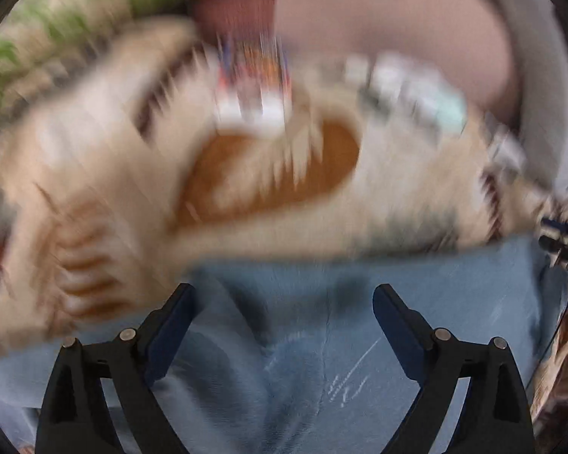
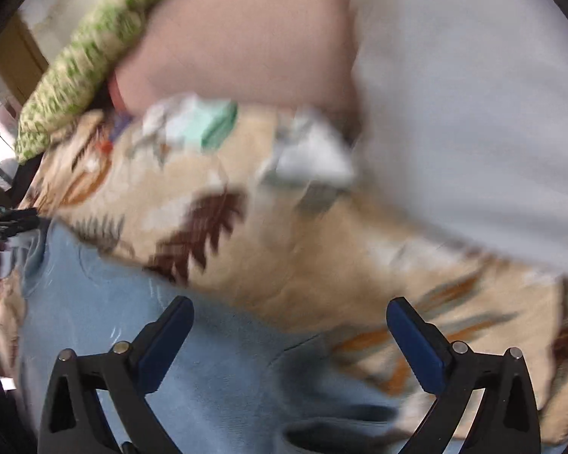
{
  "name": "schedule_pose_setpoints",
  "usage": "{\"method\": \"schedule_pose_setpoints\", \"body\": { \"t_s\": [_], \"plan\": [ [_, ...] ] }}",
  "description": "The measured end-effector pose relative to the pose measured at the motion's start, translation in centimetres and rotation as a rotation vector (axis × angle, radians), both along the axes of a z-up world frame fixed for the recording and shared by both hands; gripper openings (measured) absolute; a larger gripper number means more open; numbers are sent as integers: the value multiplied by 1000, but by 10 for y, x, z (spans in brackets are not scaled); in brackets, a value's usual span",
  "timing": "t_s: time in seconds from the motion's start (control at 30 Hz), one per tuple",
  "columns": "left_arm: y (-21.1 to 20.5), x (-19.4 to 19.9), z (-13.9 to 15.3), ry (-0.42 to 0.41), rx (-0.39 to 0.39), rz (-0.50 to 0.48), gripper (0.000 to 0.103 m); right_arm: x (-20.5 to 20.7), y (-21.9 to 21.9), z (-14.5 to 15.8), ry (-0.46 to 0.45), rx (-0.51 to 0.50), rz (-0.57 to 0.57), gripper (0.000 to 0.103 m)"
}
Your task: Fold small clothes
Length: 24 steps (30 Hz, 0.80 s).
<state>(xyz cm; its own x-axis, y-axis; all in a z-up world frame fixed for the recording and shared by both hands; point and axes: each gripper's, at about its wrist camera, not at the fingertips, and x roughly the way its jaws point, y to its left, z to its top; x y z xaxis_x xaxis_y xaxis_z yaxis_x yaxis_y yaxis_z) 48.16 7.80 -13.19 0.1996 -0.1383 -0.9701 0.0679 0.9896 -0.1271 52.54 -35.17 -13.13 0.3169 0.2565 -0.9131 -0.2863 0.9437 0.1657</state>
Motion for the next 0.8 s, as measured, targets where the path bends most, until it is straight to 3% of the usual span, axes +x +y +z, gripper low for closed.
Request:
{"method": "schedule_pose_setpoints", "body": {
  "t_s": [0.03,0.07,0.13,0.17,0.2,0.37,0.4,0.47,0.53,0.57,0.63,0.73,0.8],
  "plan": [
    [-9,-5,-5,-15,92,-56,91,3,5,-7,28,-21,25,92],
    [-18,-12,-5,-35,145,-117,85,-2,18,-18,74,-61,90,58],
    [-26,-20,4,-61,188,-152,38,-13,37,-30,78,-105,158,40],
    [-30,-22,10,-59,189,-159,27,-19,41,-29,73,-118,183,30],
    [-35,-26,16,-71,210,-170,17,-26,46,-27,54,-145,193,27],
    [-44,-52,37,-194,297,-169,14,-76,77,-6,-105,-301,278,19],
    [-46,-60,44,-228,306,-165,14,-96,89,1,-175,-390,322,19],
    [-52,-93,70,-397,372,-156,14,-127,105,15,-284,-482,375,19],
    [-62,-147,94,-598,444,-166,14,-170,107,41,-472,-606,398,19],
    [-66,-168,95,-639,472,-177,14,-191,107,47,-535,-639,398,19],
    [-69,-191,75,-586,470,-217,14,-222,102,44,-548,-632,396,19],
    [-65,-205,34,-426,465,-251,11,-244,99,-17,-395,-660,438,19],
    [-58,-207,21,-392,454,-247,11,-253,93,-40,-333,-645,450,19]
  ]
}}
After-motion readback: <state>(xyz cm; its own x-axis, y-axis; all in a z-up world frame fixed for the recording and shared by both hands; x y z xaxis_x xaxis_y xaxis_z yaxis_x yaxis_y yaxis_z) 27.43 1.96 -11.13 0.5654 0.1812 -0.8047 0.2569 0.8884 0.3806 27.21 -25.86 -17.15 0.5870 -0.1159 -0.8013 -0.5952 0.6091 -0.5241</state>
